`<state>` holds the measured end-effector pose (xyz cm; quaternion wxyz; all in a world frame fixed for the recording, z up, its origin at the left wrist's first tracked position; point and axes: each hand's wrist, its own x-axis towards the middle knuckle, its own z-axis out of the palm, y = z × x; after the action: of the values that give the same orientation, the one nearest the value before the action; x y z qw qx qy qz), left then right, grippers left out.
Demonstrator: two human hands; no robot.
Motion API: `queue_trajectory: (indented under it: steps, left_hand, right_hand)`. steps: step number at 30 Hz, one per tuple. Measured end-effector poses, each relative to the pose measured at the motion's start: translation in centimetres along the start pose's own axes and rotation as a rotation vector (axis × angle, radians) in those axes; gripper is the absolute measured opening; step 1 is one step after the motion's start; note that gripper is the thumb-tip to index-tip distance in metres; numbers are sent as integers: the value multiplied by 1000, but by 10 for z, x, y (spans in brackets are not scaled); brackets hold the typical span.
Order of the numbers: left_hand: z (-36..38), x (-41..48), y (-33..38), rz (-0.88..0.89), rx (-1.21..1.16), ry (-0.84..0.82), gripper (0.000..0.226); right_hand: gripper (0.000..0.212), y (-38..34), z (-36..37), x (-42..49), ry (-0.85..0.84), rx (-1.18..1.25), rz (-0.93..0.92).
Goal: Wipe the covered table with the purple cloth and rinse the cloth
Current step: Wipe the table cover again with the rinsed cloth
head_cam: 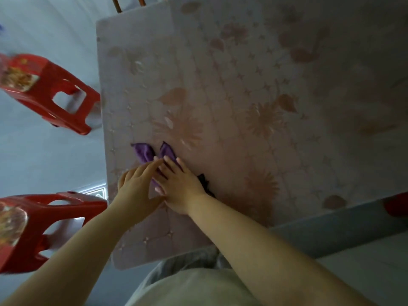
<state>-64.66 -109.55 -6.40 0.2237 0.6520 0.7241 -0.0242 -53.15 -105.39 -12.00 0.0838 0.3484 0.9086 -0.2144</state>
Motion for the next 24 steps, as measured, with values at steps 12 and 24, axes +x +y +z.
queue_trajectory:
  steps: [12,24]
  left_hand:
    - [15,26,49,184,-79,-54,91]
    - [67,69,234,248,-334,129,73]
  right_hand:
    - [50,160,4,-180,149,-37,408]
    - [67,238,-54,-141,261,566,281]
